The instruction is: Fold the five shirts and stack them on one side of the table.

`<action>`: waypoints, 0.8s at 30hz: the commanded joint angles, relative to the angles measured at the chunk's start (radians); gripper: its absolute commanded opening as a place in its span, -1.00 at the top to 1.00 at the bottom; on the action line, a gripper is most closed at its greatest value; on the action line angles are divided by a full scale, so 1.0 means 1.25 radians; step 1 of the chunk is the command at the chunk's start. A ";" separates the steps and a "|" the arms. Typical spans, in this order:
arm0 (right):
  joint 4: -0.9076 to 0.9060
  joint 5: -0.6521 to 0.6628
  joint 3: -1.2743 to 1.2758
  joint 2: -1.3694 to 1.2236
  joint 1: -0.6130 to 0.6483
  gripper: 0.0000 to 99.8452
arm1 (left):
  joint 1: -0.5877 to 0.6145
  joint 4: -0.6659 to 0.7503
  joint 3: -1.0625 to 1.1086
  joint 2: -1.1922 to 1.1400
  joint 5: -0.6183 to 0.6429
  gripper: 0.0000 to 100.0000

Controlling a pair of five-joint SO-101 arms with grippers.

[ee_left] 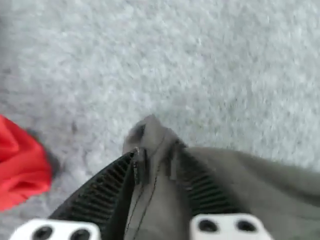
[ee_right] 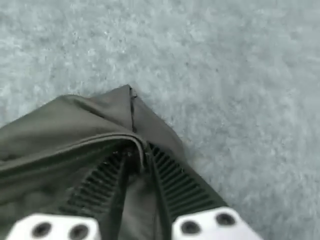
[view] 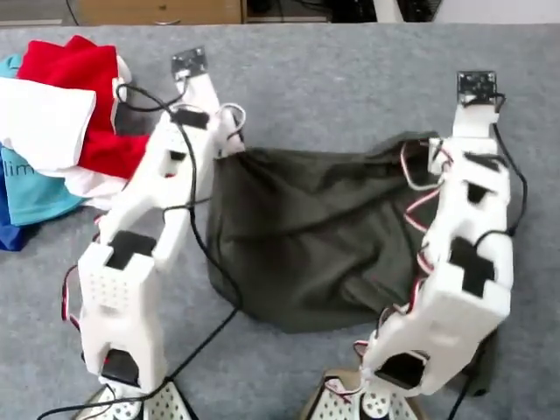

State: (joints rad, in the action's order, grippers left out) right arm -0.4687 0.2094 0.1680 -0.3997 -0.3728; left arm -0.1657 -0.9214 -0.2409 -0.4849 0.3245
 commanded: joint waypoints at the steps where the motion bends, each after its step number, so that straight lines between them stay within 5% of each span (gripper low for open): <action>1: -0.059 -0.006 -0.094 -0.012 -0.009 1.00 | 0.023 -0.042 -0.093 0.008 0.007 0.56; 11: -0.064 -0.006 -0.100 -0.018 -0.009 1.00 | 0.063 -0.031 -0.156 -0.051 0.043 0.56; 19: -0.064 0.011 -0.100 -0.018 -0.009 1.00 | 0.027 -0.248 -0.254 -0.079 0.091 0.74; 24: -0.064 0.021 -0.100 -0.020 -0.009 1.00 | 0.036 -0.311 -0.263 -0.073 0.248 0.75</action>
State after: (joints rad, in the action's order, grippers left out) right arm -0.5439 0.2248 0.1020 -0.4289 -0.3728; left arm -0.1227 -1.2804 -0.5186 -0.5923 0.5409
